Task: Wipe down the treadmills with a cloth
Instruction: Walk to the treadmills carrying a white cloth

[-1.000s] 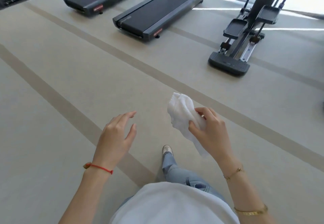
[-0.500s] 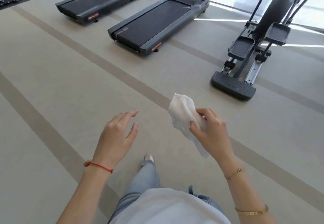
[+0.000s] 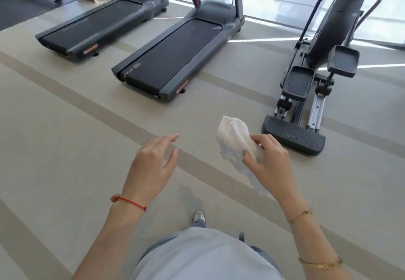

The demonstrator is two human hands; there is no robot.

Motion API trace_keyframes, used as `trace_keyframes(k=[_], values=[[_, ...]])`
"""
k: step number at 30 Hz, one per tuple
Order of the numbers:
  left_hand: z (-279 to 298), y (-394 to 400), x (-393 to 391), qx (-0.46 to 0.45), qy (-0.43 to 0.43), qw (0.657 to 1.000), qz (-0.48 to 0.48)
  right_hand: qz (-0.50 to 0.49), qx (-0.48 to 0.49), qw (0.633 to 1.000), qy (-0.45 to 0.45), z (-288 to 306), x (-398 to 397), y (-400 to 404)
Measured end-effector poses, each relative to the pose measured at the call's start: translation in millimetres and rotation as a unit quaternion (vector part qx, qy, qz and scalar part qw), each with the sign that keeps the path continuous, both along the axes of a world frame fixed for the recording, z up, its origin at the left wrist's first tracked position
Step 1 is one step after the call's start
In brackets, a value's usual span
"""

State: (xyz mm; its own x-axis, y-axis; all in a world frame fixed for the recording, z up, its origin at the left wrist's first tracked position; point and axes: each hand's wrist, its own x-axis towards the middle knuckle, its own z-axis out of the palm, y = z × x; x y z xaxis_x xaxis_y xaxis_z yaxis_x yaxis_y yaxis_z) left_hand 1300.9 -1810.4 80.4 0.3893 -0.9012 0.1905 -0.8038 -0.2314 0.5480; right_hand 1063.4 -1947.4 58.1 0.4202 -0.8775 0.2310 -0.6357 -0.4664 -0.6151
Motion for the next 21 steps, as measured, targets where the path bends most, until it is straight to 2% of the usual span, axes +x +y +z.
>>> trace_keyframes(k=[10, 16, 21], values=[[3, -210, 82, 0.003, 0.011, 0.998, -0.064, -0.047, 0.025, 0.999, -0.003, -6, 68, -180], [-12, -350, 116, -0.007, 0.011, 0.998, -0.068, -0.047, 0.024, 0.999, -0.006, -14, 103, -317], [1, -476, 133, -0.017, 0.001, 0.997, -0.069, -0.049, 0.029, 0.998, -0.004, -3, 118, -438]])
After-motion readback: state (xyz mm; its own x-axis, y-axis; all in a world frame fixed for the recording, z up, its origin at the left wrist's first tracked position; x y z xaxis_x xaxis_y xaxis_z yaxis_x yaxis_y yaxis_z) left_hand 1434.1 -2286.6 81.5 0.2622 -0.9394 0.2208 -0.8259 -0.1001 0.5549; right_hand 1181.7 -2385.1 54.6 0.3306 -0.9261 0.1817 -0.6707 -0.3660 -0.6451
